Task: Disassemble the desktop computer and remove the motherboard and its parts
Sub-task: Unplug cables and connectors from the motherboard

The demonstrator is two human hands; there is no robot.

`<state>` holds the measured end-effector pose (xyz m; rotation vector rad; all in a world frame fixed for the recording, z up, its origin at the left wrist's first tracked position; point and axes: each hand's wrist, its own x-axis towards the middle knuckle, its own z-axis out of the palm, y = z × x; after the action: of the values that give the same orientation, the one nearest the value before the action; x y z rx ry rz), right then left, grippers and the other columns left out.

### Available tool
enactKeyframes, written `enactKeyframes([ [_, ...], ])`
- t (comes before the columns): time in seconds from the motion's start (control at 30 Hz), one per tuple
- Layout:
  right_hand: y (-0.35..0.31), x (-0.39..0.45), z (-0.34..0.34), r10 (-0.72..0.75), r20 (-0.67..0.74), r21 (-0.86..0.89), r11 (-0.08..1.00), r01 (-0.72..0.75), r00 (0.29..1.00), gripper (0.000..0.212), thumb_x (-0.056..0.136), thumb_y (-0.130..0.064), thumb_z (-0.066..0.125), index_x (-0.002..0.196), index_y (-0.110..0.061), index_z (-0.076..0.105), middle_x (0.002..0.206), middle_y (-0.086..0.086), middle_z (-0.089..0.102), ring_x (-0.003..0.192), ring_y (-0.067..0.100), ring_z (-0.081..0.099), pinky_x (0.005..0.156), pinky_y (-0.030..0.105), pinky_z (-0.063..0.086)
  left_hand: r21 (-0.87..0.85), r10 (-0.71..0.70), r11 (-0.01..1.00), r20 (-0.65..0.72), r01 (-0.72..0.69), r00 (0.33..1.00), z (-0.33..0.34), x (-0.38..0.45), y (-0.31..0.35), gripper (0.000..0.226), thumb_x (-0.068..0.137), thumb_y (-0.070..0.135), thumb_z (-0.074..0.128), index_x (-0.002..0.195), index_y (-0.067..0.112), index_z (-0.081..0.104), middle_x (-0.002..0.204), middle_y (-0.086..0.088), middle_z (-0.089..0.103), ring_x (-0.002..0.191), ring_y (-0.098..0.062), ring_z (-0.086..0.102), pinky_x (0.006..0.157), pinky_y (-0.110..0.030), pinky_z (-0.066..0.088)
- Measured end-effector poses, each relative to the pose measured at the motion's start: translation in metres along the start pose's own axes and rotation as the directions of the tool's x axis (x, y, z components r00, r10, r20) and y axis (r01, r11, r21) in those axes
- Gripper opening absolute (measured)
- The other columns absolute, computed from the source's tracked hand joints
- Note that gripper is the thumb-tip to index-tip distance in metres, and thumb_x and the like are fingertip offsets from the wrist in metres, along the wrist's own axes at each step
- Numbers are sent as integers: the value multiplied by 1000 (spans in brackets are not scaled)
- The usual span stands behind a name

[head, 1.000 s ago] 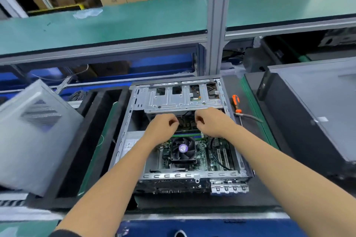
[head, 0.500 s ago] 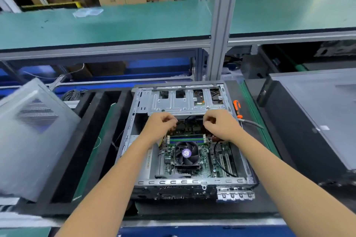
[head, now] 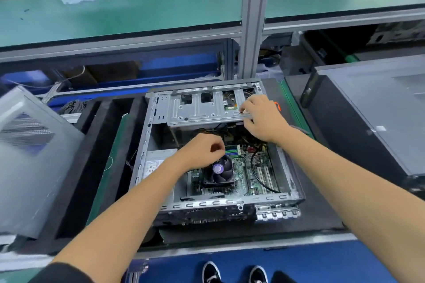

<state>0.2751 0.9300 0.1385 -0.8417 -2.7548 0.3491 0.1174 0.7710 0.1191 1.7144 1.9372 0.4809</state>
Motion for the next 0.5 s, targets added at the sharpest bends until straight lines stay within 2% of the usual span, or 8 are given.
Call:
enactKeyframes([
  [0.03,3,1,3,-25,6,-40,999,25,1000,28,91,-16,54,118,-15,59,125,4,52,121,26,41,97,40,30,21,22,1000,-1,-22,1000,4,4,3,10,88,23,58,90,21,68,86,13,64,81,-5,59,71,-21,45],
  [0.1,5,3,7,-27,10,-3,1000,27,1000,28,94,-20,49,121,-18,58,130,1,52,127,24,39,102,41,24,77,61,995,10,-61,998,13,15,10,10,89,20,58,92,18,68,87,9,62,85,-11,58,71,-23,40],
  [0.17,8,5,9,-5,-12,55,998,6,1000,25,95,-25,47,116,-20,60,126,0,55,124,23,43,102,41,24,104,87,990,53,-92,995,23,24,18,13,90,19,57,96,14,68,92,2,64,90,-17,59,73,-25,39],
  [0.27,11,6,10,18,-54,93,996,-13,998,22,94,-26,48,108,-19,63,116,0,57,116,23,47,98,38,26,159,163,970,123,-182,979,36,33,29,17,90,19,60,104,12,67,101,-4,64,100,-21,54,85,-31,41],
  [0.33,12,6,10,33,-70,115,993,-25,997,20,94,-27,49,105,-18,64,111,0,57,113,23,48,94,35,25,183,251,940,198,-287,948,43,37,37,26,87,21,64,112,15,66,110,-4,61,107,-21,49,92,-34,38],
  [0.43,13,6,9,54,-79,136,990,-43,995,17,94,-29,52,101,-19,64,109,0,57,111,22,48,88,30,19,120,352,902,354,-415,866,51,40,51,40,86,37,67,123,21,62,128,-1,57,114,-17,44,96,-33,34],
  [0.5,12,6,9,46,-81,125,991,-36,996,16,94,-30,53,100,-20,63,108,-1,56,110,21,48,86,29,18,8,369,912,418,-410,830,57,40,57,36,85,44,69,112,20,70,117,3,65,106,-13,52,95,-33,39],
])
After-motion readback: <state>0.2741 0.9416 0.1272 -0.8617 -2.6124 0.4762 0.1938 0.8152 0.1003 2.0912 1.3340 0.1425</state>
